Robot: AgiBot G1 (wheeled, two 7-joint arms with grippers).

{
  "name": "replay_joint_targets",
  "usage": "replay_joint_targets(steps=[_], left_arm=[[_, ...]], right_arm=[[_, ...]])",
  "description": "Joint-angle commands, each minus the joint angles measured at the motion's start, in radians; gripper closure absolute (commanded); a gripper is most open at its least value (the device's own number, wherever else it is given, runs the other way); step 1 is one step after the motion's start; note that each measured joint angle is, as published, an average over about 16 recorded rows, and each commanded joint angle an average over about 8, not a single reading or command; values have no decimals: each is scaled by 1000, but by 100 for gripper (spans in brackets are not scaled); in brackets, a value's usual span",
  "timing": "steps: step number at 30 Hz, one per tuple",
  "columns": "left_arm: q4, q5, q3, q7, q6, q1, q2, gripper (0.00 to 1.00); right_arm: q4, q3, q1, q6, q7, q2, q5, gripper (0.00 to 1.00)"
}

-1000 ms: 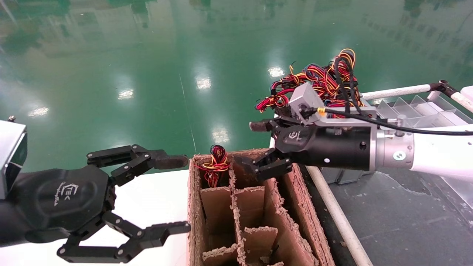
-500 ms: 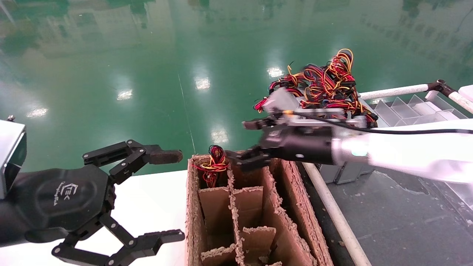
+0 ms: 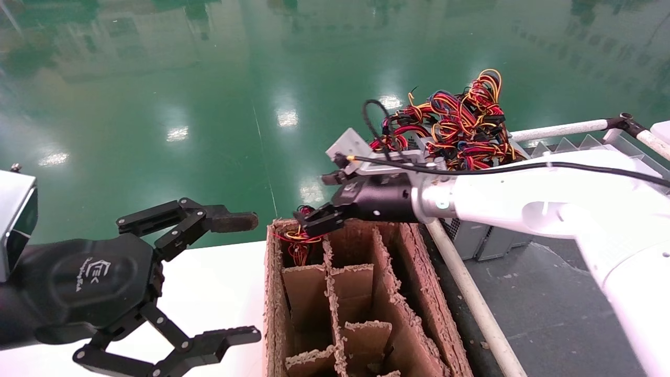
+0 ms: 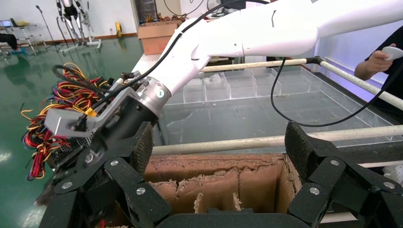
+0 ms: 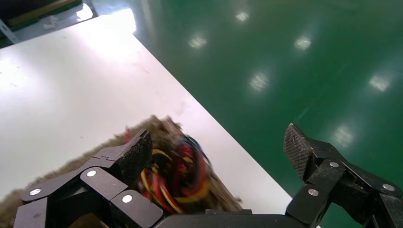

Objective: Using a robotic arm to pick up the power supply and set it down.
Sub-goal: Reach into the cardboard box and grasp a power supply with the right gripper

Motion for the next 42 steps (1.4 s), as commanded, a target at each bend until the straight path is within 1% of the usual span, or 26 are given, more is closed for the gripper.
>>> replay_joint_targets(steps=[1,6,7,8,19,27,42], left_arm=[[0,0,0,0,0,0,0,0],[0,0,0,0,0,0,0,0],[0,0,0,0,0,0,0,0],[0,0,0,0,0,0,0,0],[0,-1,1,0,0,0,0,0],[0,-1,1,1,-1,0,-1,0],[0,-1,2,1,-1,0,-1,0]], right_arm=[[-29,-2,12,-12,-7,2,6,21],[-72,1,18,-48,-33,9,23,84],[-81,1,19,-48,-37,8,24,95],[-89,1,18,-48,-41,7,25,100],[-148,-6,18,-28,-69,-13,37,100],[-147,-22,16,-6,-70,-19,51,100],[-146,-56,7,0,-57,-18,81,100]])
